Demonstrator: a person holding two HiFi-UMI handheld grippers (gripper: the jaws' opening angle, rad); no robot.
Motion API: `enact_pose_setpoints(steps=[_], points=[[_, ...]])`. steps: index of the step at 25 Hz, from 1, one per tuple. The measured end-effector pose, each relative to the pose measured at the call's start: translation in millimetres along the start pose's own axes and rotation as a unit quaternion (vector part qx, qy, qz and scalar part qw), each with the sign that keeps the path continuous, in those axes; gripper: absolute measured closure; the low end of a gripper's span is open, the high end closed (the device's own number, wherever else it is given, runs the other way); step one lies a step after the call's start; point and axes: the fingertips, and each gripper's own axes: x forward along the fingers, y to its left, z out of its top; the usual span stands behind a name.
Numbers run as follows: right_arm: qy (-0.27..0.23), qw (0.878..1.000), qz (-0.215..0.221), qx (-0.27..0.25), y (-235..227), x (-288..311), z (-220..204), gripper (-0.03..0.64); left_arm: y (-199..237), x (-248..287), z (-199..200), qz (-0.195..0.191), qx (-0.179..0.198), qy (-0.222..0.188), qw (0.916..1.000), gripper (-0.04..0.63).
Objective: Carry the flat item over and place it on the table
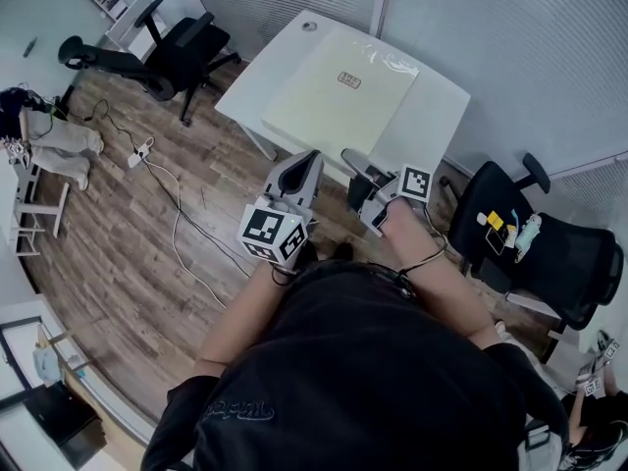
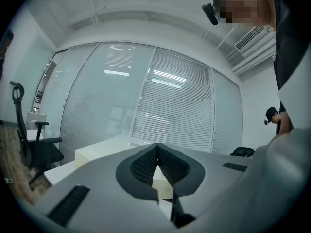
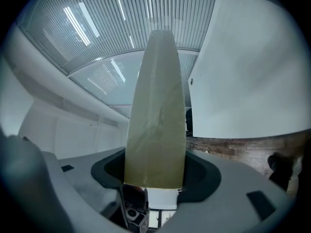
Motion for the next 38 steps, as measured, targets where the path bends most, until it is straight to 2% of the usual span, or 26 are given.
enact_pose_setpoints(steps=[16, 24, 33, 38], points=[[-0.013, 1.000, -0.019, -0.008, -11, 34, 19, 0.325, 37, 22, 4, -0.025, 0.000, 0.012, 0.9996, 0.581], [-0.016, 1.000, -0.020, -0.002, -16, 91, 29, 0.325, 98, 33, 16, -0.029, -0.007, 0.013, 0.9995, 0.581], [-0.052, 0.998, -0.027, 0.008, -25, 171, 54, 0.325, 193, 43, 36, -0.044, -0.008, 0.022, 0.9987, 0.581], [-0.066, 0.997, -0.027, -0.004, -25, 215, 55, 0.325, 235, 35, 45, -0.060, -0.009, 0.025, 0.9978, 0.581]])
